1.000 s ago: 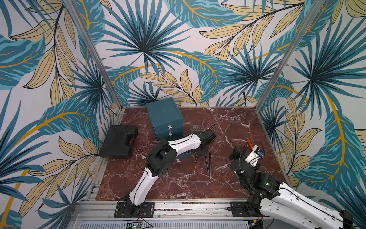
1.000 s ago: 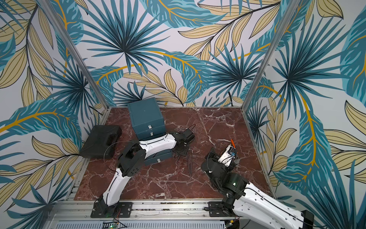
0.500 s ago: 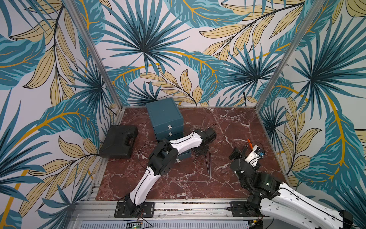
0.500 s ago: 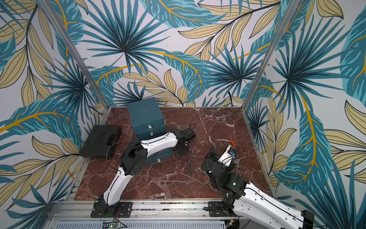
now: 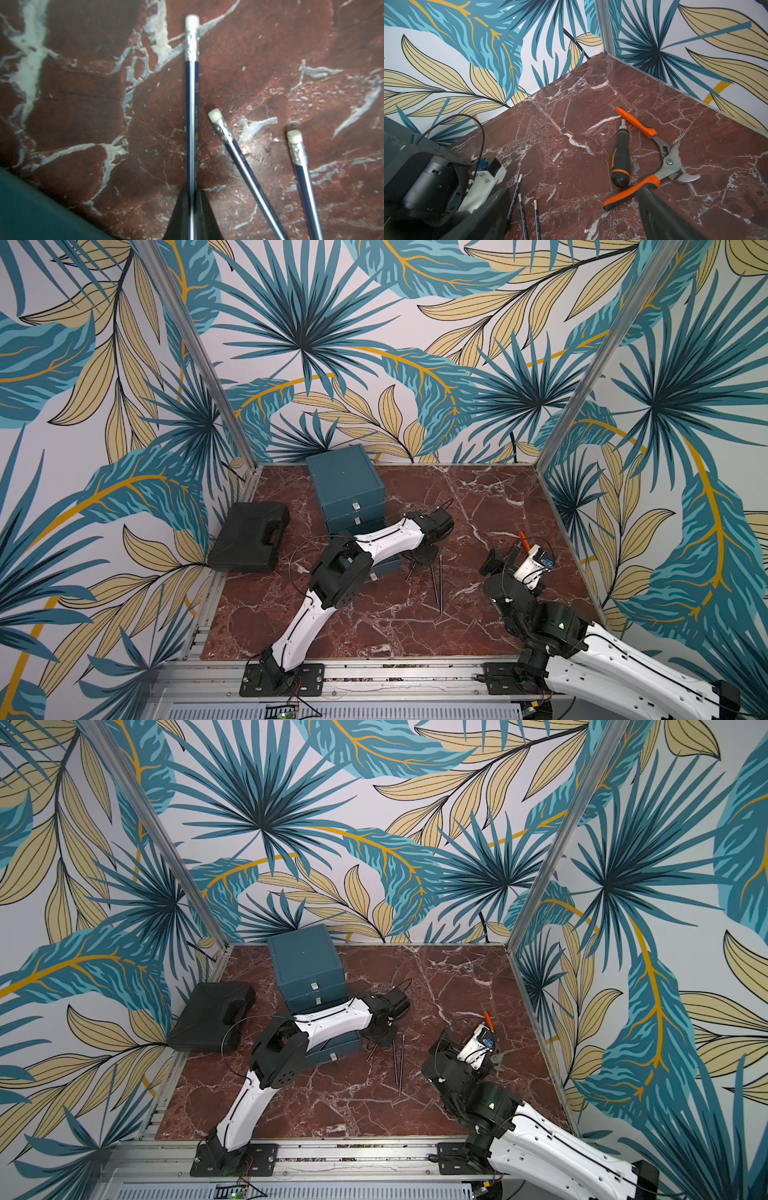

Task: Please place the pencils in the drawer according to their color
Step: Pick up the pencil from the center of the board.

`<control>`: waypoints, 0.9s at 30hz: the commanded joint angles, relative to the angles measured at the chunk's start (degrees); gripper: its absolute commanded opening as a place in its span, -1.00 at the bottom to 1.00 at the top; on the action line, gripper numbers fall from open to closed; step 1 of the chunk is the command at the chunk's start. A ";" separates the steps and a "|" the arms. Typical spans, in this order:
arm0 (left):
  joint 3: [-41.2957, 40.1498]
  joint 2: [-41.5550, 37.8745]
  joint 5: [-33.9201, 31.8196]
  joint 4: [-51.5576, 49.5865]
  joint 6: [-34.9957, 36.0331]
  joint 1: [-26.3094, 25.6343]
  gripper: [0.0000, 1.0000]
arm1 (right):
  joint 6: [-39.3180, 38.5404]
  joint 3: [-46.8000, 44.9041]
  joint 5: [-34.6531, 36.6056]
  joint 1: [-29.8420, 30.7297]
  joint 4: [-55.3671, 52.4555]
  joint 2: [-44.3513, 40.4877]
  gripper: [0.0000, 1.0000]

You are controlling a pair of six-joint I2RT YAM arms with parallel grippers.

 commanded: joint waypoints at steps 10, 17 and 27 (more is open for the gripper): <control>-6.33 -8.60 -0.40 7.69 0.32 0.19 -1.00 | -0.98 0.78 -0.82 -0.21 -1.43 -0.27 0.99; -8.08 -13.93 -1.20 8.99 0.48 0.20 -1.00 | -1.00 0.83 -0.71 -0.22 -1.43 -0.26 0.99; -14.21 -26.01 -9.52 9.81 1.99 0.83 -1.00 | -1.26 0.96 -0.60 -0.20 -1.43 -0.78 0.99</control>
